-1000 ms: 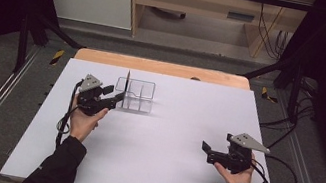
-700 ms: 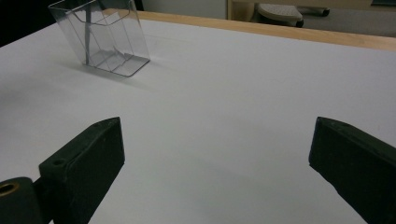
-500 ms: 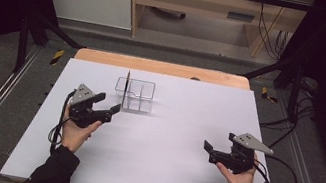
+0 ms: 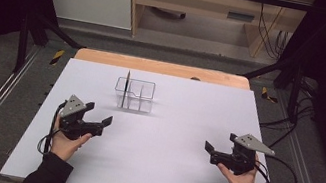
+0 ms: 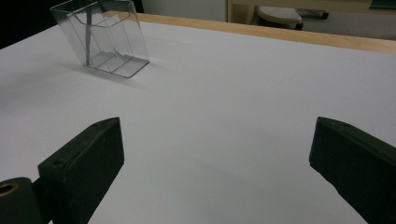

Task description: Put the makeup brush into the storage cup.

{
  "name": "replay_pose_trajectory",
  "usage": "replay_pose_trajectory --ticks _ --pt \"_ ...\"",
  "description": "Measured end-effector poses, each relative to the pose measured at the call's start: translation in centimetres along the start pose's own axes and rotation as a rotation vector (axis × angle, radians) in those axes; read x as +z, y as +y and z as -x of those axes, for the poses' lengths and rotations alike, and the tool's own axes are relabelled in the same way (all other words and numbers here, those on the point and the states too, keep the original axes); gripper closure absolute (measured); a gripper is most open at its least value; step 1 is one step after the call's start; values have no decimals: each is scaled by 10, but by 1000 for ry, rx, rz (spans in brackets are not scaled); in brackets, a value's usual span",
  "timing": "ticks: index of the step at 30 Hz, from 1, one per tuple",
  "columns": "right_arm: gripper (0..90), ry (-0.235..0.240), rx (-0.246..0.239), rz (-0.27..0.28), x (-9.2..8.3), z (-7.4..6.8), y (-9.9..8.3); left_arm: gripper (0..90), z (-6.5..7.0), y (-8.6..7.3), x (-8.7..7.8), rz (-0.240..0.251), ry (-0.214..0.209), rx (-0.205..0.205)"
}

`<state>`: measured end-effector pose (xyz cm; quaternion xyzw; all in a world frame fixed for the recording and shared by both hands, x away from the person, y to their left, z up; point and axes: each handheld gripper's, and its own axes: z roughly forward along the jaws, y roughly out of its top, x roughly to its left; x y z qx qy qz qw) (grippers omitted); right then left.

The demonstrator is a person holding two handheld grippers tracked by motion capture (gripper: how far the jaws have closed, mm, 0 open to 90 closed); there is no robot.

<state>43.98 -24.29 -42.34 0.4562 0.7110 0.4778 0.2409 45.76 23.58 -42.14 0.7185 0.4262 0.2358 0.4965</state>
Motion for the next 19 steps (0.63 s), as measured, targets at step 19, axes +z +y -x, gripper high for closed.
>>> replay_pose_trajectory --ticks 19 --pt "38 0 -2 -7 -1 1 -2 67 -16 -20 -18 -46 47 -43"
